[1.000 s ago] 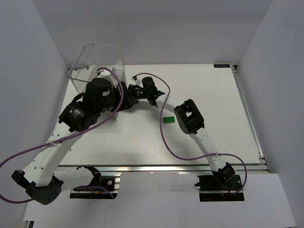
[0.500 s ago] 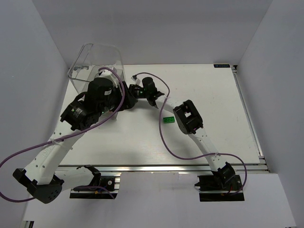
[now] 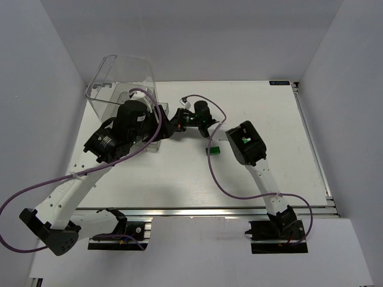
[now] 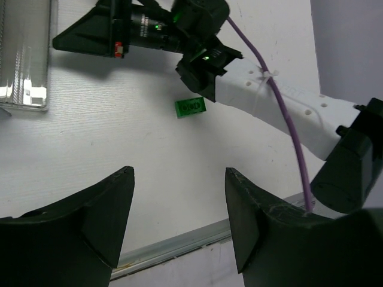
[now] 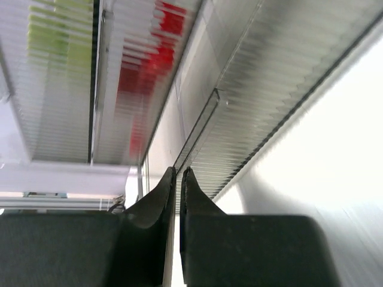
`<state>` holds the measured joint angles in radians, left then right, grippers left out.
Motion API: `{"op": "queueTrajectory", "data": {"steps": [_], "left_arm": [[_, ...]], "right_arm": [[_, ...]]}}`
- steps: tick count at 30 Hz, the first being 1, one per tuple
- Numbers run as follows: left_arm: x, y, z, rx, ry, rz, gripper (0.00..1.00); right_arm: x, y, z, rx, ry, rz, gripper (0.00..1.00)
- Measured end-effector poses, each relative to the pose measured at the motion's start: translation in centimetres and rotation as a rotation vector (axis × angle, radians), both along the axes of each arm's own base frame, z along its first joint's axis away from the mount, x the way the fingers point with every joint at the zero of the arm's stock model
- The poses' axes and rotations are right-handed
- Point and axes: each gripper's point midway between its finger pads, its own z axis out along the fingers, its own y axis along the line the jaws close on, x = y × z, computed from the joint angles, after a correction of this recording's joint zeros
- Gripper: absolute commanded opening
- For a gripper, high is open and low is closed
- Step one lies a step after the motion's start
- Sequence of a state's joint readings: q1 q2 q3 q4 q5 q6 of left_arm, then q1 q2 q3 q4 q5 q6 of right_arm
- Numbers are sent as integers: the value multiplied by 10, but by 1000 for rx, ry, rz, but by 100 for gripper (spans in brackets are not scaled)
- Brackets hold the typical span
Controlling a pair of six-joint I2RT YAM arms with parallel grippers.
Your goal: Sort the legos into containers by color
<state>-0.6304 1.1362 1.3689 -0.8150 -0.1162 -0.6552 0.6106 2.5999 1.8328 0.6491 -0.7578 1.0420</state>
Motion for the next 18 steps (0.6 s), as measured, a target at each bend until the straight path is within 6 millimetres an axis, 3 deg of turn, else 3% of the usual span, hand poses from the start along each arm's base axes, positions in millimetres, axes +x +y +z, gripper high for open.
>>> {"op": "queueTrajectory", "data": {"steps": [4, 6, 7, 9, 10, 13, 15, 17, 18], "left_arm": [[3, -2, -1, -5, -7, -1, 72], [4, -3, 0, -10, -14, -2, 73], [5, -4, 0, -12, -17, -2, 73], [7, -6, -1, -14, -21, -2, 74], [8, -6, -2, -15, -20, -2, 74], [12, -11, -8, -14, -14, -6, 74], [16, -15, -12, -17, -5, -10, 68], [21, -21, -14, -30, 0, -12, 49], [25, -25, -15, -36, -1, -15, 39]], "right_arm": [[4, -30, -1, -6, 18, -19, 0], [6, -44, -2, -10, 26, -29, 7], [7, -50, -2, -12, 31, -29, 28], [10, -60, -2, -12, 17, -20, 59], [10, -63, -1, -9, 11, -8, 64], [10, -73, 5, 7, -29, 45, 66], [9, -79, 9, 8, -63, 80, 62], [5, -86, 11, -16, -103, 119, 56], [4, -90, 12, -35, -118, 130, 37]]}}
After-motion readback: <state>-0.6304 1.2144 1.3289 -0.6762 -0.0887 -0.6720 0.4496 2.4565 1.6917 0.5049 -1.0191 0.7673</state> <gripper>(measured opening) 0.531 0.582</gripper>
